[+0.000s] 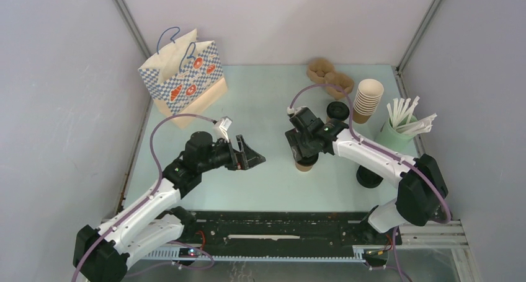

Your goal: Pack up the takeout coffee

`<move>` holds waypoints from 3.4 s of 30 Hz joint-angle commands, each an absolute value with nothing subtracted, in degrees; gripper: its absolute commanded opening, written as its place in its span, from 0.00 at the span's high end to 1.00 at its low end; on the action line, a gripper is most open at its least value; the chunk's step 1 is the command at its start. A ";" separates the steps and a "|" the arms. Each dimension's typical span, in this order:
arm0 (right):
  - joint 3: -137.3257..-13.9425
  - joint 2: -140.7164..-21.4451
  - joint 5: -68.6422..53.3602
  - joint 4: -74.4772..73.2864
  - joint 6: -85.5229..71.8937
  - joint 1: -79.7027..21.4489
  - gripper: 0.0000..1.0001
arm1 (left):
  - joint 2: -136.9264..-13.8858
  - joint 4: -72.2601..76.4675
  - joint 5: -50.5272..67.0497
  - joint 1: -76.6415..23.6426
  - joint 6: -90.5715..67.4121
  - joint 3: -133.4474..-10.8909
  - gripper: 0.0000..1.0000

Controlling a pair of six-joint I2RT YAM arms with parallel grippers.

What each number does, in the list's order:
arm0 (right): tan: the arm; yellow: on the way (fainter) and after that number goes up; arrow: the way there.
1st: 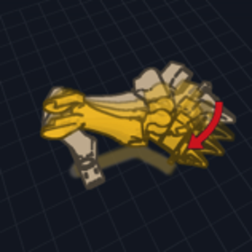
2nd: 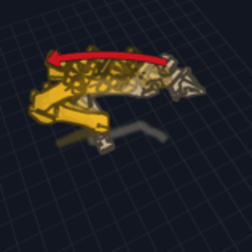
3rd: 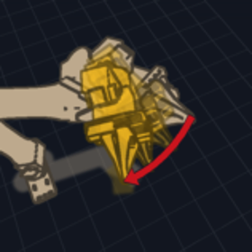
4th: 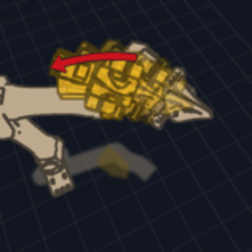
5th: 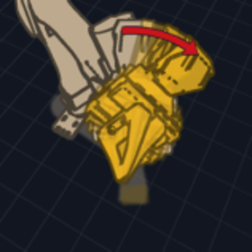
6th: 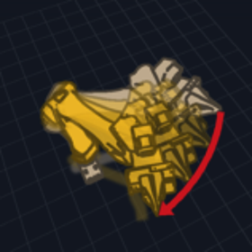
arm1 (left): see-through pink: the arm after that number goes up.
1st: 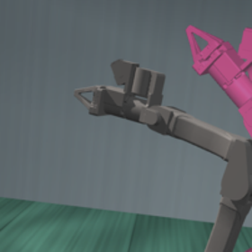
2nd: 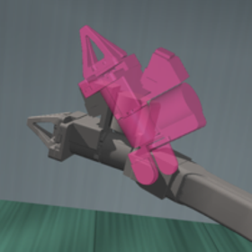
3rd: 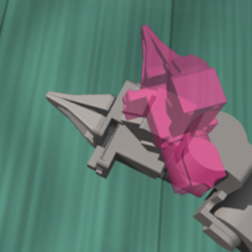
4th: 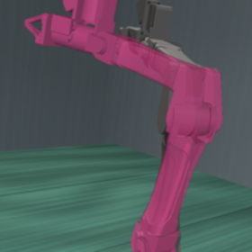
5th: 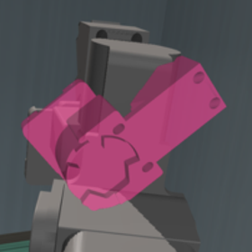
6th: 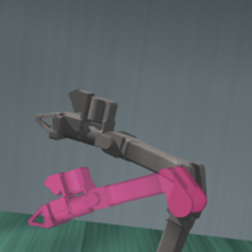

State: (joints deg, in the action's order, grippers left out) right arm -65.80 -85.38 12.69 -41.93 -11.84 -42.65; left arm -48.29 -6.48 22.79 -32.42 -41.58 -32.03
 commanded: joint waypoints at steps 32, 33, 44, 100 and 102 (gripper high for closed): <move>-40.35 -69.29 -45.70 -15.28 -23.75 -2.73 0.53 | -89.70 24.99 24.71 -38.83 -56.85 -45.67 0.42; -40.14 -69.74 -45.92 -15.13 -23.49 -2.47 0.54 | -90.24 25.12 24.44 -39.12 -56.86 -45.70 0.43; -37.10 -73.68 -49.81 -10.47 -22.86 -0.53 0.62 | -93.31 25.75 23.38 -40.49 -56.71 -46.32 0.55; -42.18 -64.86 -31.00 -20.24 -22.15 -8.65 0.39 | -91.02 6.03 14.82 -42.90 -42.59 -53.53 0.53; -44.70 -64.08 -25.30 -24.64 -18.19 -11.10 0.30 | -89.46 4.82 14.25 -42.96 -41.78 -54.44 0.51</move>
State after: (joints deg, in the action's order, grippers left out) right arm -39.88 -66.50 -32.75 -13.65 -27.62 -8.14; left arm -94.19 8.56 15.14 -42.63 -45.32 -50.00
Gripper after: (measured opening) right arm 0.637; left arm 0.475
